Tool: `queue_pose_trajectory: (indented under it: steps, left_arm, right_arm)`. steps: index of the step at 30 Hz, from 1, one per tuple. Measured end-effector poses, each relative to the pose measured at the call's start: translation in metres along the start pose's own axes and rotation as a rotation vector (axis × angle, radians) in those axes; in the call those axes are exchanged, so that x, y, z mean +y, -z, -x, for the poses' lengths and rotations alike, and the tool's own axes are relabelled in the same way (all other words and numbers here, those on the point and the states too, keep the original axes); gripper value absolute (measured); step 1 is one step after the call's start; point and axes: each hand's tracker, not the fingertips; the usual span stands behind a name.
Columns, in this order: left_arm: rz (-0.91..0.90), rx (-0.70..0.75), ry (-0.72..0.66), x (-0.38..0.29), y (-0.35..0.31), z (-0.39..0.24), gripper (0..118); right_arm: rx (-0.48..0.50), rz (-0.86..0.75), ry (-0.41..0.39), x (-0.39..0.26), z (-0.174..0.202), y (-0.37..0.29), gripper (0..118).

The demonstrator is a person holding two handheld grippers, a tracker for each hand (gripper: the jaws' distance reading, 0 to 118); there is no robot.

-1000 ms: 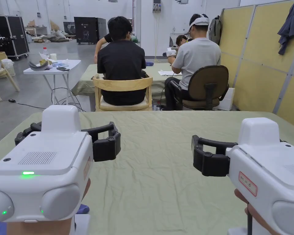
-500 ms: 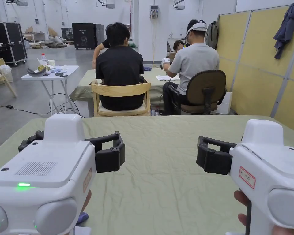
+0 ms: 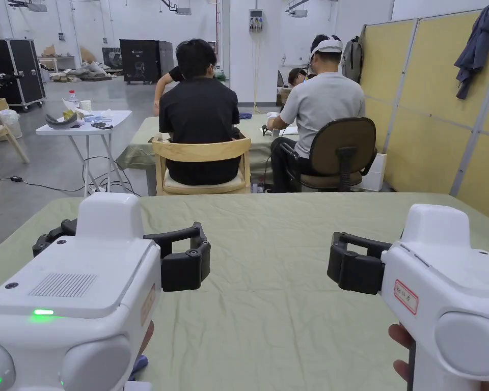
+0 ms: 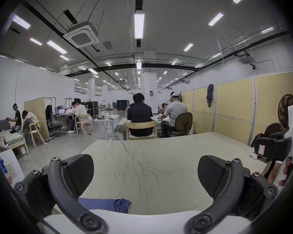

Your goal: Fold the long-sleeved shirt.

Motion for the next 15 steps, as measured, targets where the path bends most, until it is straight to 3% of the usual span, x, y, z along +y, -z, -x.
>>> queue_pose_trajectory:
  steps: [3,8,15]
  left_arm:
    - [0.002,-0.002,-0.01,-0.0001,0.0005,0.0001,118]
    - [0.003,-0.013,-0.004,-0.0011,-0.0004,-0.0025,118]
    - [0.009,-0.018,-0.001,-0.0025,0.0021,-0.0017,118]
  right_arm:
    - [0.004,-0.008,-0.012,-0.0006,0.0004,-0.0003,118]
    - [0.091,0.06,0.001,0.001,-0.0028,0.0022,118]
    - [0.07,0.048,-0.013,0.0015,-0.0027,0.001,118]
